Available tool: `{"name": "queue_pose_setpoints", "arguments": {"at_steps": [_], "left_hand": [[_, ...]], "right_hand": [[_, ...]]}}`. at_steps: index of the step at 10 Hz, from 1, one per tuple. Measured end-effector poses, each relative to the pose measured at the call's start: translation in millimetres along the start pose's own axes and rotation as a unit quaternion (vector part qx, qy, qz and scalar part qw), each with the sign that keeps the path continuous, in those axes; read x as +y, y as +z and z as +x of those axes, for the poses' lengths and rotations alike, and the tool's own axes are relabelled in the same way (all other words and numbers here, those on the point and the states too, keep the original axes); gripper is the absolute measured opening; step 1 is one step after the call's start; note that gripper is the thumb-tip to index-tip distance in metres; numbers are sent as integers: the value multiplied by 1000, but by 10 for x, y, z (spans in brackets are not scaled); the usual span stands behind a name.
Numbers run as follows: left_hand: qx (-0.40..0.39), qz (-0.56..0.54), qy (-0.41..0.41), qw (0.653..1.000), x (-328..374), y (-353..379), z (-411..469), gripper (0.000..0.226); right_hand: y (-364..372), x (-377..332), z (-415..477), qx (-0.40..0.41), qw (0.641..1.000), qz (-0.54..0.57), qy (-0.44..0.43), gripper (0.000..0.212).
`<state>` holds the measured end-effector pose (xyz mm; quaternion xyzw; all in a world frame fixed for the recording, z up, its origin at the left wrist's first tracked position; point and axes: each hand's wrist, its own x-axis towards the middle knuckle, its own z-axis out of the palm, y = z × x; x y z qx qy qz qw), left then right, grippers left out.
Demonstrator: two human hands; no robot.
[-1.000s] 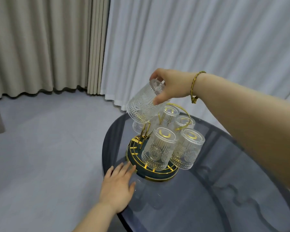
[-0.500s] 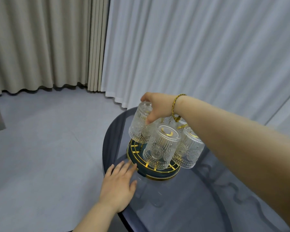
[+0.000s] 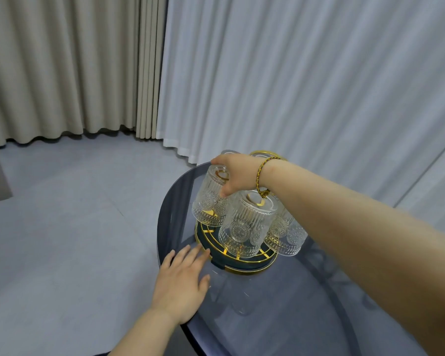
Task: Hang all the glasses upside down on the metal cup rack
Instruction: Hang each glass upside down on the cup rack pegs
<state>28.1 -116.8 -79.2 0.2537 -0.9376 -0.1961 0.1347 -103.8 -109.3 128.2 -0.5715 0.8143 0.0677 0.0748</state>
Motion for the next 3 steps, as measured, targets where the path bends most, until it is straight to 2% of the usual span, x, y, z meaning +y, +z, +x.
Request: {"name": "queue_pose_setpoints", "arguments": {"at_steps": [2,3], "left_hand": [[-13,11,-1,1000,15,-34,-13,50],[-19,7,-7,1000,15,-52,-30,50]], "right_hand": [[-5,27,-138,9,999,49,4,76],[-23,84,-347,69,994,85,7,63]]}}
